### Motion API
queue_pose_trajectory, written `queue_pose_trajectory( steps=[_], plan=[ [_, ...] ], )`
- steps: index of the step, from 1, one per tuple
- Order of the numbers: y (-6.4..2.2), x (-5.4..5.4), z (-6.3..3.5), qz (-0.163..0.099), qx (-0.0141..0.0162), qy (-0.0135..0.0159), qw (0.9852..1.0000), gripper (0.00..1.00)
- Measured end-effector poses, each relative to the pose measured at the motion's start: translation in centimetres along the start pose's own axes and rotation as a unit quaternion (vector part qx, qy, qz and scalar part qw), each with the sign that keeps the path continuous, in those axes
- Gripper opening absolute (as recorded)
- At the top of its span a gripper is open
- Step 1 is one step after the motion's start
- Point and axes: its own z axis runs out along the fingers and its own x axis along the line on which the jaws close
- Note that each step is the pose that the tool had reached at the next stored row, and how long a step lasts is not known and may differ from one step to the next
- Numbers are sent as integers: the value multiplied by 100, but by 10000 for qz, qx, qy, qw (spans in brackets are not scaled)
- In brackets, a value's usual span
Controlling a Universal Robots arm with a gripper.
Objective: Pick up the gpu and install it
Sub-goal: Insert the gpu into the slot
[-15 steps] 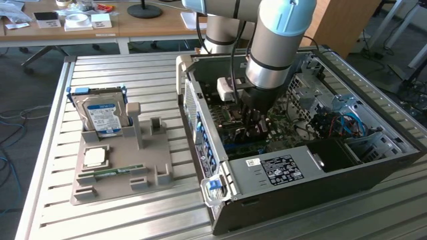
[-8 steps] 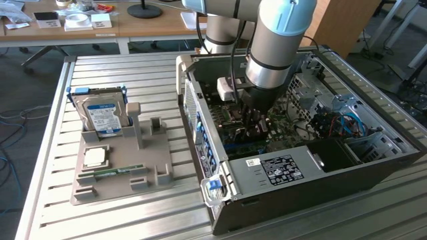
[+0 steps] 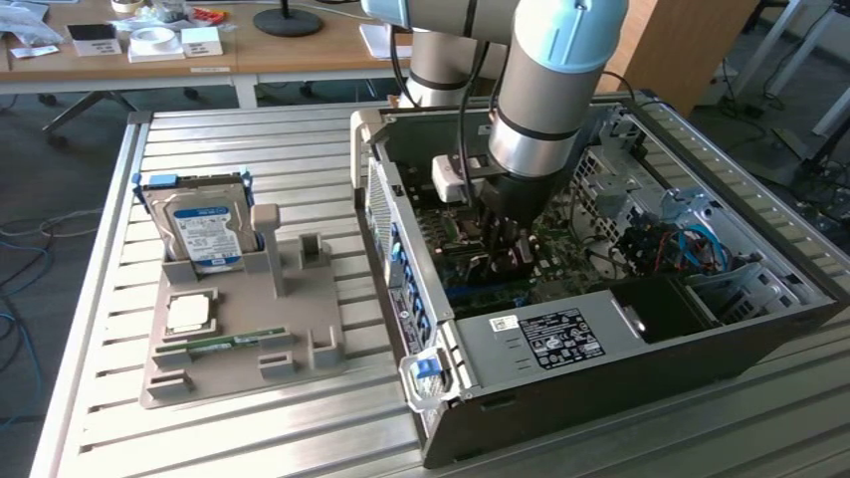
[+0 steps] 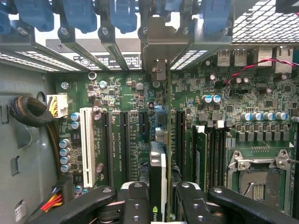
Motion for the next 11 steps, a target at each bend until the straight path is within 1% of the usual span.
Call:
queue_pose_trajectory(
  steps=[6, 7, 11],
  plan=[
    [0, -1, -4, 0, 1, -2, 10000, 27],
    [-1, -2, -11, 0, 3, -7, 10000, 27],
    [-2, -2, -61, 0, 1, -1, 10000, 27]
  ],
)
